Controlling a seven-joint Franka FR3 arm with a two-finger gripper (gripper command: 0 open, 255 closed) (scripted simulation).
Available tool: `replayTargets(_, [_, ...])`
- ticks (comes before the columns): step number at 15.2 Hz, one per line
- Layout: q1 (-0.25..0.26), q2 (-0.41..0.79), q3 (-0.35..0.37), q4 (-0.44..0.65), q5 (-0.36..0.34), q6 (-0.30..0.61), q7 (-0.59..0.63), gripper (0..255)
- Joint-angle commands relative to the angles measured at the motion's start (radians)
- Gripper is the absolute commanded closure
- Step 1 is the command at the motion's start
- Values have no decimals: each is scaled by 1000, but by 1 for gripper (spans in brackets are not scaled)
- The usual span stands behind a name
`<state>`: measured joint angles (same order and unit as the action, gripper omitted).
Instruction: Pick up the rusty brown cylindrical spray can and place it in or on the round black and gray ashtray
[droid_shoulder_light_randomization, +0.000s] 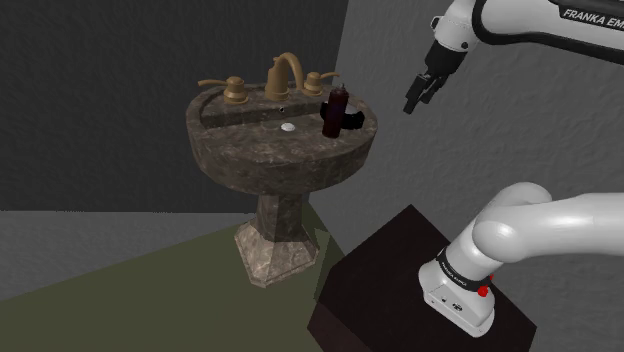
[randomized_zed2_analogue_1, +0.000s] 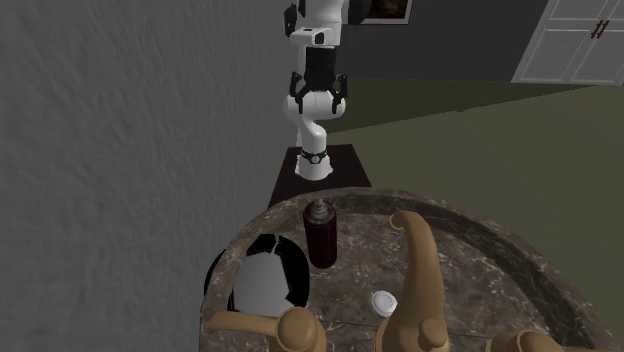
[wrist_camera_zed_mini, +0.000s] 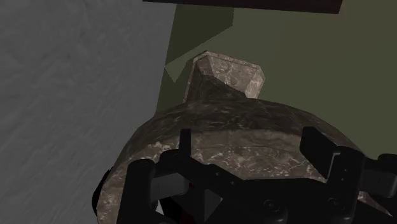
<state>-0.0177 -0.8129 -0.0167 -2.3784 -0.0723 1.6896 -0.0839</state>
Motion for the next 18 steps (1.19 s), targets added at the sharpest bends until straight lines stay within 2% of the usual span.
replayTargets(1, [0,0,0,0,0,0,0,0])
replayTargets(7, [-32,17,33,-183,16,426,141,0])
replayTargets(12, [-81,123,81,-267,6,803,274,0])
replayTargets(15, [-139,222,131,-281,-19,1028,371,0])
replayTargets(18, [-250,335,223,-266,-74,1241,498,0])
